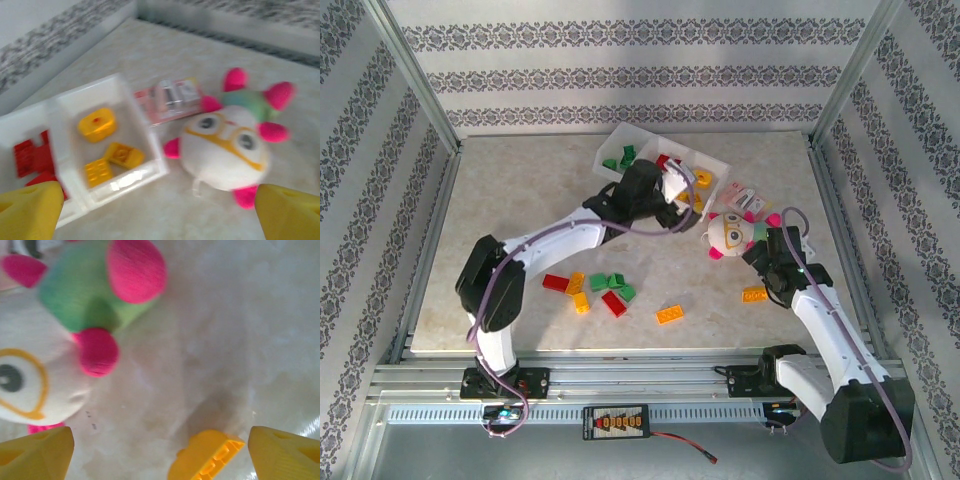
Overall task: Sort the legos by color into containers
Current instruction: Pick up the lego from the bottom-right of the table.
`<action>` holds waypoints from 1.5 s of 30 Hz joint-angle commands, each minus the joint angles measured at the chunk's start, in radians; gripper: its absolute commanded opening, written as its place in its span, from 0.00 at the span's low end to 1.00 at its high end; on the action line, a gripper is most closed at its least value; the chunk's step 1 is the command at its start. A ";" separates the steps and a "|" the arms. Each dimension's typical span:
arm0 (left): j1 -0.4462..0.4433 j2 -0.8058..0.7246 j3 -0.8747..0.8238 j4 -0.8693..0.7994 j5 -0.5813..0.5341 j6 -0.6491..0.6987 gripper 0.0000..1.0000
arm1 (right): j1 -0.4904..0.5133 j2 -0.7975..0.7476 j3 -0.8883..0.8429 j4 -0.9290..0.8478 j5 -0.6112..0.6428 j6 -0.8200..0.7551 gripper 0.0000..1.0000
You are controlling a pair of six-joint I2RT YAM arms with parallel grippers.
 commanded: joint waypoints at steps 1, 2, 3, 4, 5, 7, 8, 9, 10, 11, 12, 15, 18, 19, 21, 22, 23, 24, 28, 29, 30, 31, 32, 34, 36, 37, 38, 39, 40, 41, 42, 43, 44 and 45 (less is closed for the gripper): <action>-0.046 -0.058 -0.102 0.095 0.111 0.075 0.98 | -0.012 0.000 -0.054 -0.011 -0.049 0.135 0.89; -0.058 -0.074 -0.122 0.089 0.137 0.077 0.99 | -0.013 0.007 -0.067 0.000 -0.059 0.149 0.88; -0.066 -0.088 -0.141 0.086 0.158 0.081 0.99 | -0.013 0.012 -0.076 0.009 -0.067 0.156 0.87; -0.076 -0.101 -0.160 0.087 0.179 0.085 1.00 | -0.014 0.020 -0.088 0.024 -0.081 0.166 0.87; -0.084 -0.112 -0.179 0.086 0.200 0.087 1.00 | -0.015 0.027 -0.099 0.039 -0.090 0.174 0.87; -0.095 -0.127 -0.203 0.073 0.248 0.093 1.00 | -0.015 0.042 -0.115 0.058 -0.103 0.191 0.86; -0.099 -0.132 -0.212 0.064 0.270 0.099 1.00 | -0.015 0.050 -0.122 0.066 -0.106 0.198 0.85; -0.103 -0.136 -0.218 0.059 0.288 0.103 0.99 | -0.015 0.058 -0.126 0.071 -0.108 0.204 0.83; -0.108 -0.139 -0.228 0.058 0.301 0.103 0.99 | -0.015 0.066 -0.131 0.078 -0.109 0.208 0.82; -0.109 -0.140 -0.235 0.057 0.308 0.103 0.99 | -0.015 0.076 -0.134 0.085 -0.107 0.211 0.79; -0.111 -0.142 -0.239 0.058 0.314 0.101 0.99 | -0.015 0.082 -0.138 0.091 -0.105 0.214 0.76; -0.111 -0.142 -0.247 0.058 0.323 0.100 0.99 | -0.015 0.109 -0.146 0.107 -0.102 0.218 0.68; -0.113 -0.141 -0.251 0.062 0.322 0.096 0.99 | -0.015 0.144 -0.150 0.123 -0.103 0.221 0.61; -0.112 -0.140 -0.251 0.062 0.323 0.096 0.99 | -0.015 0.155 -0.148 0.125 -0.108 0.221 0.58; -0.112 -0.139 -0.251 0.060 0.321 0.095 0.99 | -0.016 0.174 -0.146 0.124 -0.110 0.220 0.54; -0.112 -0.139 -0.252 0.060 0.321 0.095 0.99 | -0.015 0.183 -0.145 0.124 -0.110 0.221 0.50; -0.112 -0.139 -0.253 0.059 0.321 0.095 0.99 | -0.016 0.188 -0.144 0.123 -0.110 0.218 0.47; -0.112 -0.139 -0.253 0.058 0.321 0.095 0.99 | -0.016 0.193 -0.144 0.123 -0.108 0.215 0.44; -0.112 -0.141 -0.257 0.054 0.318 0.094 0.99 | -0.016 0.192 -0.142 0.116 -0.103 0.210 0.34; -0.112 -0.142 -0.257 0.054 0.317 0.092 0.99 | -0.016 0.189 -0.139 0.114 -0.103 0.207 0.31; -0.113 -0.144 -0.260 0.055 0.315 0.092 0.99 | -0.016 0.186 -0.136 0.109 -0.100 0.206 0.29; -0.112 -0.145 -0.262 0.056 0.313 0.091 0.99 | -0.016 0.182 -0.134 0.105 -0.100 0.204 0.27; -0.112 -0.148 -0.264 0.056 0.312 0.089 0.99 | -0.016 0.176 -0.128 0.102 -0.100 0.202 0.25; -0.112 -0.152 -0.269 0.056 0.308 0.087 0.99 | -0.016 0.161 -0.118 0.099 -0.102 0.187 0.21; -0.112 -0.159 -0.280 0.062 0.303 0.079 0.99 | -0.014 0.145 -0.101 0.101 -0.102 0.157 0.18; -0.112 -0.164 -0.287 0.066 0.301 0.075 0.99 | -0.010 0.140 -0.090 0.105 -0.104 0.131 0.17; -0.112 -0.171 -0.297 0.072 0.296 0.066 0.99 | -0.007 0.135 -0.076 0.112 -0.112 0.092 0.15; -0.112 -0.181 -0.311 0.082 0.291 0.056 0.99 | 0.001 0.128 -0.061 0.126 -0.126 0.046 0.13; -0.112 -0.190 -0.326 0.092 0.285 0.049 0.99 | 0.007 0.123 -0.049 0.135 -0.138 0.010 0.13; -0.111 -0.202 -0.344 0.107 0.276 0.036 0.99 | 0.017 0.115 -0.035 0.151 -0.151 -0.030 0.12; -0.111 -0.217 -0.365 0.121 0.267 0.023 0.99 | 0.030 0.109 -0.026 0.178 -0.160 -0.061 0.11; -0.111 -0.229 -0.385 0.134 0.260 0.008 0.99 | 0.042 0.101 -0.017 0.201 -0.165 -0.081 0.08; -0.111 -0.247 -0.412 0.154 0.248 -0.014 0.99 | 0.056 0.098 -0.003 0.226 -0.175 -0.103 0.06; -0.110 -0.267 -0.441 0.177 0.231 -0.039 0.99 | 0.069 0.099 0.010 0.256 -0.186 -0.125 0.04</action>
